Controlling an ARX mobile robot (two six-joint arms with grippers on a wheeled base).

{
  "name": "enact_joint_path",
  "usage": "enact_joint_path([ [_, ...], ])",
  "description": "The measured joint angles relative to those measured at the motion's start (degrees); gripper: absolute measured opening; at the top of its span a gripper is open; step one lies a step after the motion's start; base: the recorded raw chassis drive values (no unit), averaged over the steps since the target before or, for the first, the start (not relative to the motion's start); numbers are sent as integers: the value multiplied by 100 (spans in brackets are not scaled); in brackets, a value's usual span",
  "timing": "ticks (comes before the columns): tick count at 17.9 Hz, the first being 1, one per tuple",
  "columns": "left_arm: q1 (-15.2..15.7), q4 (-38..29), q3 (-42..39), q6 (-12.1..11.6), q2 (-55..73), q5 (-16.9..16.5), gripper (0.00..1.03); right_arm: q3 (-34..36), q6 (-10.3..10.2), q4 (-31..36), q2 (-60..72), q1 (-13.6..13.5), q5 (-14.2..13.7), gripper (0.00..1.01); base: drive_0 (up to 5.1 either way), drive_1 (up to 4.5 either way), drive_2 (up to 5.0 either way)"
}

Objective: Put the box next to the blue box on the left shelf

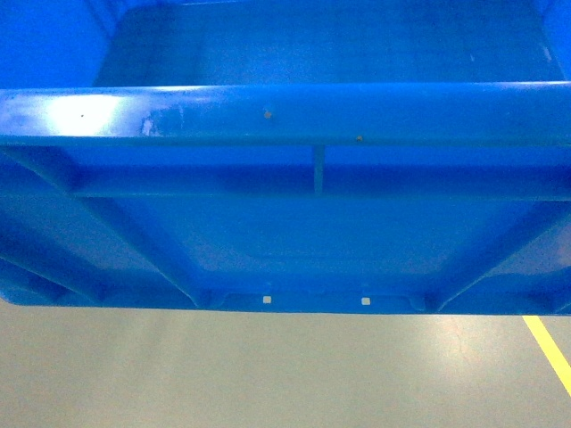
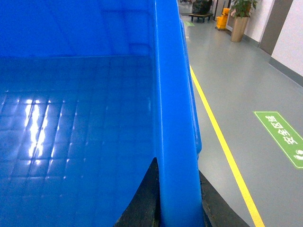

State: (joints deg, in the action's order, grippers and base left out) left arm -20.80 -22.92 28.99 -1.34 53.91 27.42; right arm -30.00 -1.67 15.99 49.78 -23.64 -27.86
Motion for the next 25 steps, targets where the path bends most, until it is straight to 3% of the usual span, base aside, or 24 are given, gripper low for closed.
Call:
enact_joint_path([
  [25, 0, -17, 0, -2, 4, -2, 13, 0, 0, 0, 0, 0, -2, 8, -5, 396, -407],
])
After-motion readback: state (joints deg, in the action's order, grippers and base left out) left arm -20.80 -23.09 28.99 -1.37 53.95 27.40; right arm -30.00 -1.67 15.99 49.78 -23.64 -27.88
